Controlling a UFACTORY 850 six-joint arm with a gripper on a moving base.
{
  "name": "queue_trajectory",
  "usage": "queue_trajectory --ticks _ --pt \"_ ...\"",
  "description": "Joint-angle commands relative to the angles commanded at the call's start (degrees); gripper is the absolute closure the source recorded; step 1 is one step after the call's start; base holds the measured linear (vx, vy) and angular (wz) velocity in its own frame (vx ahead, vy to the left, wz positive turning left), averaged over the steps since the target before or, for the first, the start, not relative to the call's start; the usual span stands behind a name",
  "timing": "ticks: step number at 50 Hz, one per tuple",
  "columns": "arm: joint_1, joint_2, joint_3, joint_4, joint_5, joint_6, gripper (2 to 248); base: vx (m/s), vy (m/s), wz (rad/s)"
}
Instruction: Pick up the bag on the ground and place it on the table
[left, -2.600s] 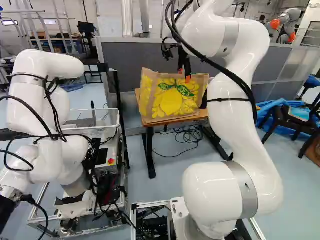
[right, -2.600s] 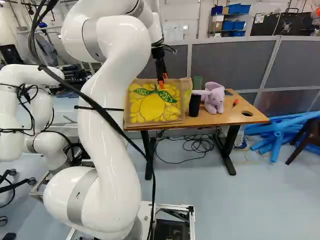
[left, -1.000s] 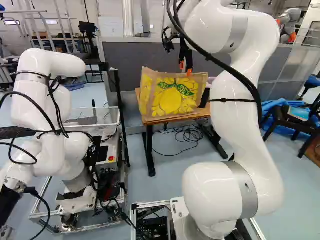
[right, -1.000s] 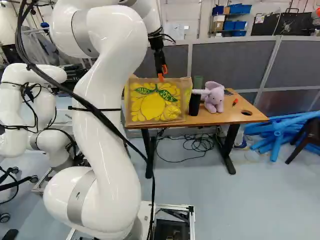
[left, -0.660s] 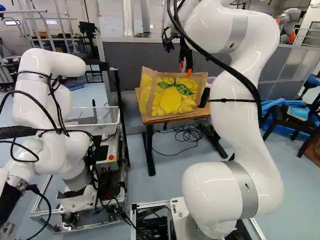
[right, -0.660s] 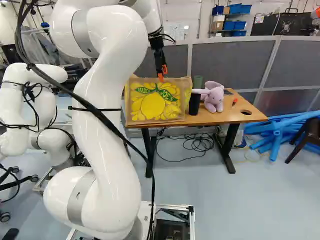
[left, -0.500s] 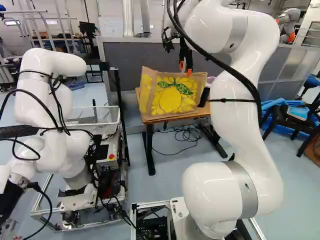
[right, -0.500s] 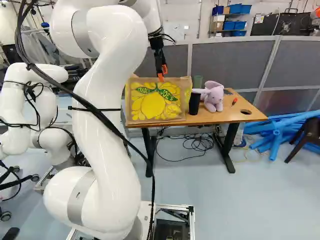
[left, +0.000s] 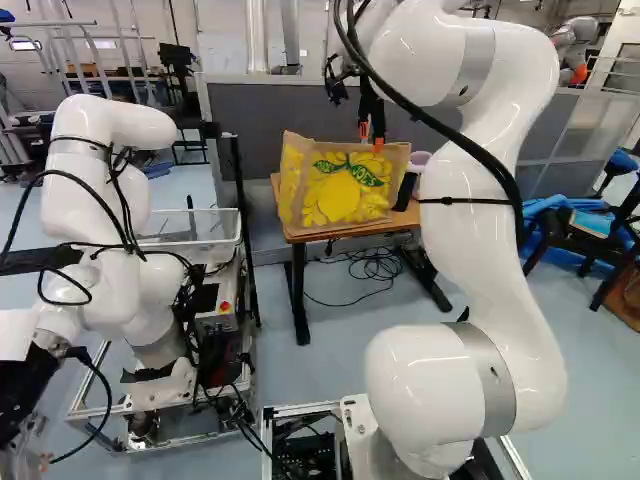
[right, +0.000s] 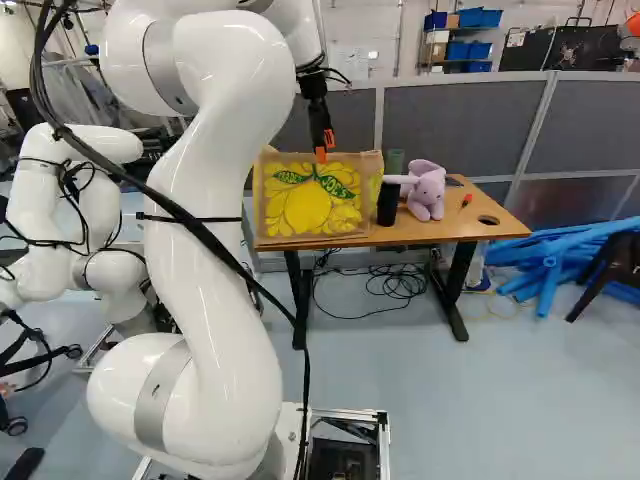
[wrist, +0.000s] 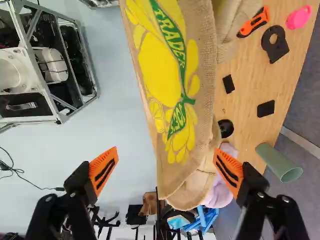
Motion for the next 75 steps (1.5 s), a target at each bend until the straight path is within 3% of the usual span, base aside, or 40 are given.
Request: queue_trajectory --ticks 29,75 --pt "0.0 0.0 0.0 0.0 0.0 0.0 3 -0.052 -0.017 -0.006" --pt "0.0 0.0 0.0 0.0 0.0 0.0 3 -0.074 -0.065 0.013"
